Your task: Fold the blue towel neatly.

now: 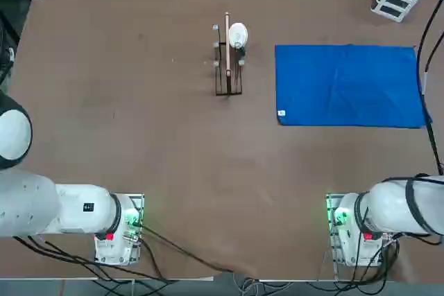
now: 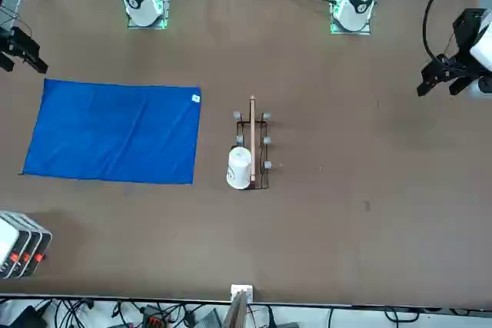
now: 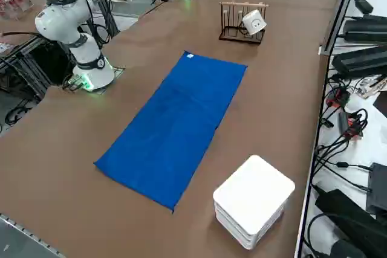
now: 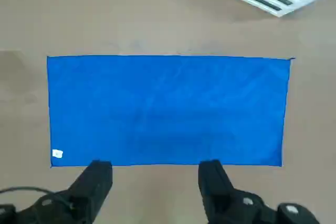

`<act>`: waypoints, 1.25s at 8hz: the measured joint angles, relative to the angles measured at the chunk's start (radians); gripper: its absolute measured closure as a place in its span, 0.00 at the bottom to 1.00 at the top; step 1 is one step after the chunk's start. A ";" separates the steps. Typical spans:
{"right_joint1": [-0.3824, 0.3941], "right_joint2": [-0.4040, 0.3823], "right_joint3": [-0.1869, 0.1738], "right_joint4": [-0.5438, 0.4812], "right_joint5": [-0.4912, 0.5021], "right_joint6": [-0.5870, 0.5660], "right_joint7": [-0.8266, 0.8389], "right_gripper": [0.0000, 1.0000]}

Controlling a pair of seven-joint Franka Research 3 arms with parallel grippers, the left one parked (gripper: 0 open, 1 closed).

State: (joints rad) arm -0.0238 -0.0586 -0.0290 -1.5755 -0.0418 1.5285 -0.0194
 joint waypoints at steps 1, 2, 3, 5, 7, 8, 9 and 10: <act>0.001 0.000 0.001 0.000 0.000 0.001 0.000 0.00; 0.001 0.000 0.001 0.000 0.000 0.001 0.000 0.00; 0.000 0.001 -0.001 -0.003 0.000 -0.002 0.000 0.00; -0.034 0.009 -0.016 -0.053 -0.016 0.012 0.004 0.00; -0.154 0.020 -0.027 -0.163 -0.020 0.098 0.003 0.00; -0.231 0.025 -0.030 -0.230 -0.021 0.158 0.001 0.00; -0.308 0.027 -0.033 -0.297 -0.022 0.217 -0.001 0.00; -0.380 0.027 -0.034 -0.361 -0.022 0.278 -0.001 0.00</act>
State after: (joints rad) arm -0.4038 -0.0315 -0.0634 -1.9361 -0.0640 1.8060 -0.0209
